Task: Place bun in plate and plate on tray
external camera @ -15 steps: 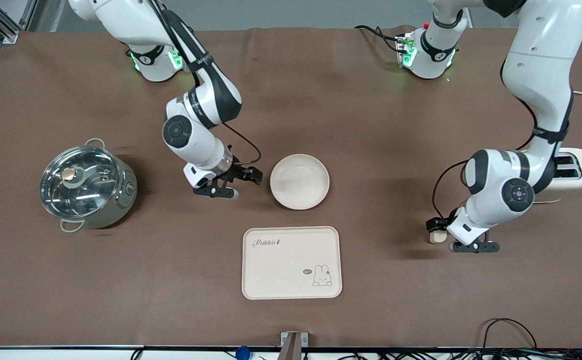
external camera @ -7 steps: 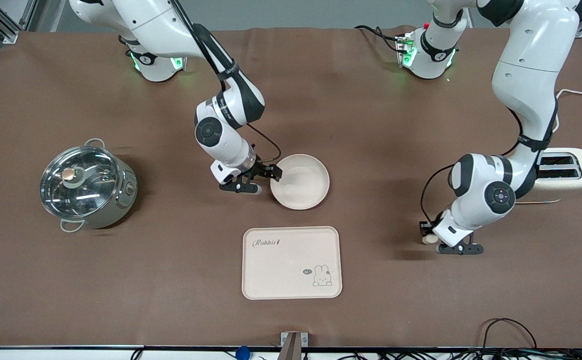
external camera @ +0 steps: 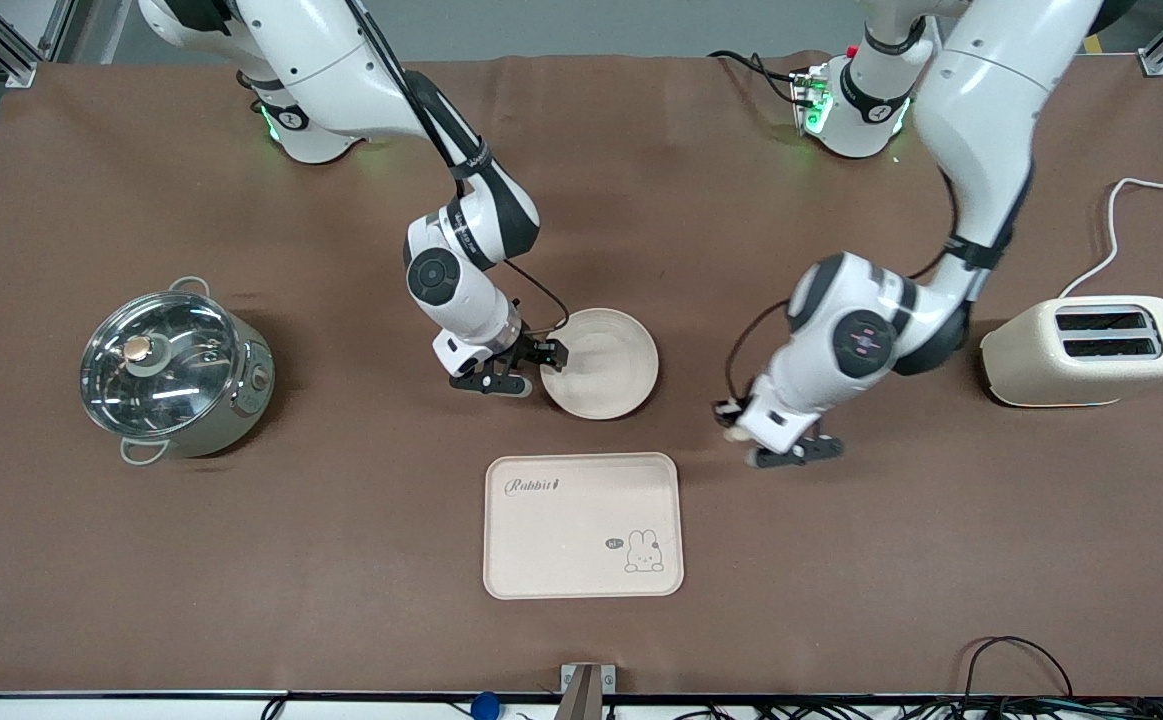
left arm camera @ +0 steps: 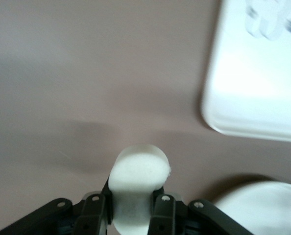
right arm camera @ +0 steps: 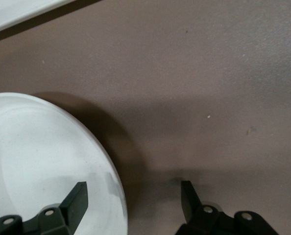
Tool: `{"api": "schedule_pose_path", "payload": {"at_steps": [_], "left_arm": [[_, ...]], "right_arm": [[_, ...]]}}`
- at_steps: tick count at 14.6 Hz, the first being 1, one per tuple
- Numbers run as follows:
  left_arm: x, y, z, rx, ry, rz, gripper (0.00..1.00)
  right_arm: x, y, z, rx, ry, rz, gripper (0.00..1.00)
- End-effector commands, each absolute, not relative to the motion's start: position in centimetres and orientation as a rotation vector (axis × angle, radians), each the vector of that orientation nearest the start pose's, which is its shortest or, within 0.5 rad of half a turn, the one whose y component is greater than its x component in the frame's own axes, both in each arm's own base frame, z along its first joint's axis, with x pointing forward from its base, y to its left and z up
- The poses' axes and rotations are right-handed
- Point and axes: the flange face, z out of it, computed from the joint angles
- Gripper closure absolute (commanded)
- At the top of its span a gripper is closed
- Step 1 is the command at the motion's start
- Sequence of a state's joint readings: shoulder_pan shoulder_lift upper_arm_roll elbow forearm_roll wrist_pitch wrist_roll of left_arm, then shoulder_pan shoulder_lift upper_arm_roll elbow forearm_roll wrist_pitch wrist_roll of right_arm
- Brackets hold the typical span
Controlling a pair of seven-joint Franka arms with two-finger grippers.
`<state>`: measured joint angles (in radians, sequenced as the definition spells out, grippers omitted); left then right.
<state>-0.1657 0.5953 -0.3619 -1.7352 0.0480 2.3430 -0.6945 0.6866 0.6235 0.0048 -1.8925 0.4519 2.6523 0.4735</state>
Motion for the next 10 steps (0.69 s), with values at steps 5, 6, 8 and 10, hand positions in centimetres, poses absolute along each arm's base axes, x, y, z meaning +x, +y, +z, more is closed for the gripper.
{"api": "schedule_pose_path", "payload": {"at_steps": [5, 6, 8, 10], "left_arm": [[53.2, -45.0, 23.2, -3.252, -0.563, 0.200, 0.60], [52.5, -45.6, 22.2, -3.244, -0.559, 0.221, 0.57], [51.7, -46.6, 20.8, -3.252, -0.558, 0.220, 0.43], [51.6, -46.8, 20.4, -3.248, -0.594, 0.217, 0.10]], "right_arm": [[50.4, 40.8, 18.9, -2.847, 0.236, 0.019, 0.47], [50.4, 40.8, 18.9, -2.847, 0.234, 0.021, 0.52], [50.4, 40.8, 18.9, -2.847, 0.236, 0.021, 0.56], [50.4, 40.8, 18.9, -2.847, 0.236, 0.021, 0.59]]}}
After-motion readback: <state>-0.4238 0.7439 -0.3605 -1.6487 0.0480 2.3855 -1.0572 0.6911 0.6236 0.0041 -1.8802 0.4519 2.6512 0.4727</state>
